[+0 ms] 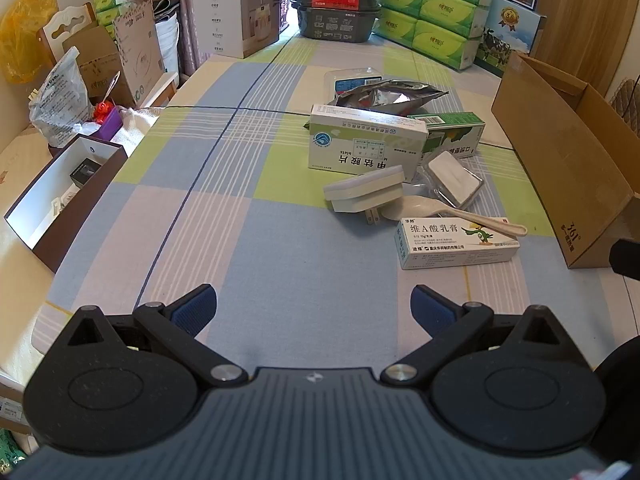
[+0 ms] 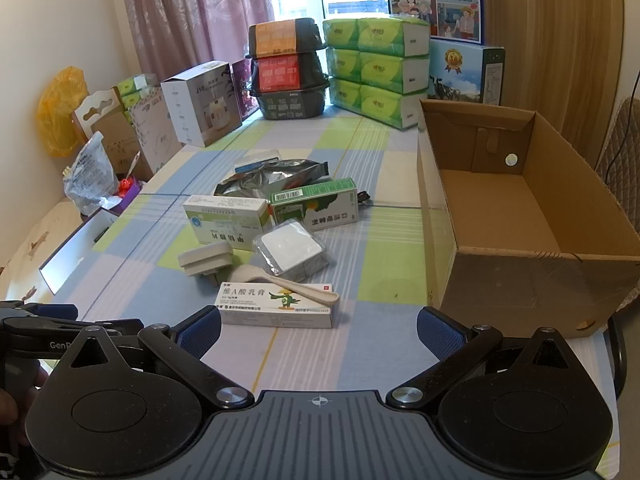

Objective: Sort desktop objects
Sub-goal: 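Move both tools toward the cluster of items on the table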

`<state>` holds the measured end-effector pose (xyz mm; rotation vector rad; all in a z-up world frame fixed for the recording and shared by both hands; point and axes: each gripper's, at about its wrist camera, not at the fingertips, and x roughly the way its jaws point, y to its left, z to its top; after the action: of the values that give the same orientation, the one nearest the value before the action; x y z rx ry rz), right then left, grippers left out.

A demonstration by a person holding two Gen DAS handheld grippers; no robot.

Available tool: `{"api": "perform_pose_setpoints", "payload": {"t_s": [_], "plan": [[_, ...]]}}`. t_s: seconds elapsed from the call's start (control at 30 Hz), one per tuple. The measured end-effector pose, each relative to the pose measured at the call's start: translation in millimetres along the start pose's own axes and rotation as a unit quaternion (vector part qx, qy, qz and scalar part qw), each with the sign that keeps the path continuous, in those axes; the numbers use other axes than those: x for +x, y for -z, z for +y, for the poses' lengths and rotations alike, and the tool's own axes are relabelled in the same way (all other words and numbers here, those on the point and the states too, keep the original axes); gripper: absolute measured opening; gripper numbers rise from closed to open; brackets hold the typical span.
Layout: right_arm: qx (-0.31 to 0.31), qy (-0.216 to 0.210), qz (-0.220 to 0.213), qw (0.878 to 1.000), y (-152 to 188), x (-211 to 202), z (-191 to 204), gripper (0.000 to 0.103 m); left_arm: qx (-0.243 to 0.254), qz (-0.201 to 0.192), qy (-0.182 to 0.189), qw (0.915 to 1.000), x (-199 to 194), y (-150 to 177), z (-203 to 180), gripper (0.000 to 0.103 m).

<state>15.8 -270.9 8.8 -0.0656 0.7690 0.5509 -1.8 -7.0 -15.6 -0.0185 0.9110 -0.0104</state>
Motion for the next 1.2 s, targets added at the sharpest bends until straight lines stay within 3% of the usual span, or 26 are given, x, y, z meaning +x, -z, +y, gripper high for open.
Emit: {"api": "perform_pose_setpoints", "payload": {"t_s": [0.43,0.63,0.73,0.77,0.93,1.1,1.2], "plan": [[-0.013,0.01,0.007,1.0,-1.7,0.0,0.7,0.101,-0.002,0.004,0.013,0.9999,0.7,-0.7,4.3,0.102],[-0.044,0.001,0.033,0.998,-7.4,2.0,1.8,0.101,0.002,0.019,0.046,0.9988,3.0,-7.7,12.4,0.101],[-0.069,-0.024,0.034,0.997,-10.7,4.0,2.7,0.101,0.041,0.013,0.058,0.9974,1.7,-13.8,9.9,0.101],[-0.082,-0.032,0.0,0.996,-10.8,3.6,5.9,0.101,0.056,0.01,0.061,0.9965,1.8,-17.2,9.0,0.102],[-0.136,-0.073,-0.005,0.988,-16.9,10.9,13.2,0.101,0.126,-0.007,0.082,0.9886,6.2,-40.2,7.5,0.102],[-0.244,-0.085,0.042,0.965,-16.8,33.4,25.8,0.101,0.19,-0.012,0.098,0.9769,24.0,-59.5,8.9,0.102],[-0.282,-0.106,0.075,0.951,-13.6,50.8,26.8,0.101,0.237,-0.011,0.106,0.9658,39.2,-63.5,7.1,0.101]]}}
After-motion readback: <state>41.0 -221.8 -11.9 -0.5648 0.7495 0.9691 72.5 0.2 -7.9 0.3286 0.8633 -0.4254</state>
